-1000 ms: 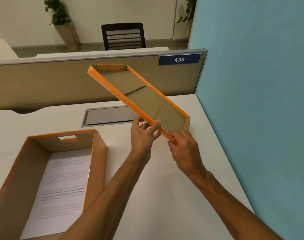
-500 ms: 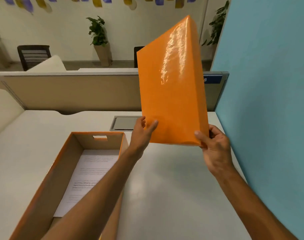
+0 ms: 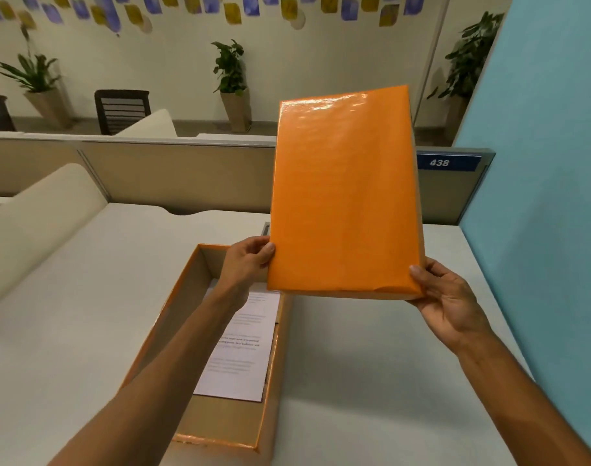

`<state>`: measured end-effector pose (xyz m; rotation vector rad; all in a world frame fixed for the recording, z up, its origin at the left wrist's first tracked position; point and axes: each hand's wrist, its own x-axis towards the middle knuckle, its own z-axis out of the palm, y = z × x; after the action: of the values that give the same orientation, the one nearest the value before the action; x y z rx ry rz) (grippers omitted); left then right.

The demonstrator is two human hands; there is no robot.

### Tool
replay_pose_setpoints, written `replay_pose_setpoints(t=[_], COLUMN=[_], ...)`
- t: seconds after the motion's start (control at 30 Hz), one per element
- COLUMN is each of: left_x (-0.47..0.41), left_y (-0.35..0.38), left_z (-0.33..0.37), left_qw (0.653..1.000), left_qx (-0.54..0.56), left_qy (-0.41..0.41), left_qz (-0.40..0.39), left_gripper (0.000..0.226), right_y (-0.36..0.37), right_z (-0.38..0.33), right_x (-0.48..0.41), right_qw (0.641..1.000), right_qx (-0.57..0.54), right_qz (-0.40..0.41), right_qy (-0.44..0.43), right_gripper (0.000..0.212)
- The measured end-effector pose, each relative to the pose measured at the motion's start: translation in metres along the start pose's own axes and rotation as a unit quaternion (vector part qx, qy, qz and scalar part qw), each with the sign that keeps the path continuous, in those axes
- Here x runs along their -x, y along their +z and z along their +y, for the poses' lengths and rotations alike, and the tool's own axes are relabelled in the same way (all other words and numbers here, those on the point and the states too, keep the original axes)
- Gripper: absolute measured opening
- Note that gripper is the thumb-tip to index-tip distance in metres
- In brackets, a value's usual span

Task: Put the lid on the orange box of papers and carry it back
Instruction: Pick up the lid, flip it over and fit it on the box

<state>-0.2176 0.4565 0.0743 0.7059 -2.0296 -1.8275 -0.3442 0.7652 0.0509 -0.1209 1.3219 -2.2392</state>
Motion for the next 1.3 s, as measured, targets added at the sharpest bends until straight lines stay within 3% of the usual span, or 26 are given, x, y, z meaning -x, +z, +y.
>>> replay_pose_setpoints(t=[0.13, 0.37, 0.47, 0.8, 1.3], left_x=[0.015, 0.052, 0.064, 0.107, 0.15], left_y=[-0.039, -0.128, -0.153, -0.218, -0.235], left_z=[0.001, -0.007, -0.012, -0.044, -0.095], left_qw=[1.0, 0.997, 0.998, 0.993, 0.983], left_qx=[-0.029, -0.068, -0.064, -0.11, -0.167], left_qy=[0.01, 0.026, 0.019, -0.007, -0.08], left_qz=[0.006, 0.006, -0.005, -0.039, -0.011], left_gripper=[0.035, 0.037, 0.028, 0.041, 0.042], right_y=[0.03, 0.103, 0.121, 0.154, 0.159], right_z=[0.022, 0.078, 0.095, 0.153, 0.213], right_x=[0.01, 0.05, 0.066, 0.123, 0.142], right_qw=[0.998, 0.972, 0.966, 0.96, 0.931], right_qx=[0.058, 0.216, 0.229, 0.246, 0.33], right_qz=[0.026, 0.089, 0.107, 0.133, 0.157], right_qy=[0.001, -0.037, -0.05, -0.01, 0.027], right_gripper=[0.063, 0.042, 0.039, 0.037, 0.024])
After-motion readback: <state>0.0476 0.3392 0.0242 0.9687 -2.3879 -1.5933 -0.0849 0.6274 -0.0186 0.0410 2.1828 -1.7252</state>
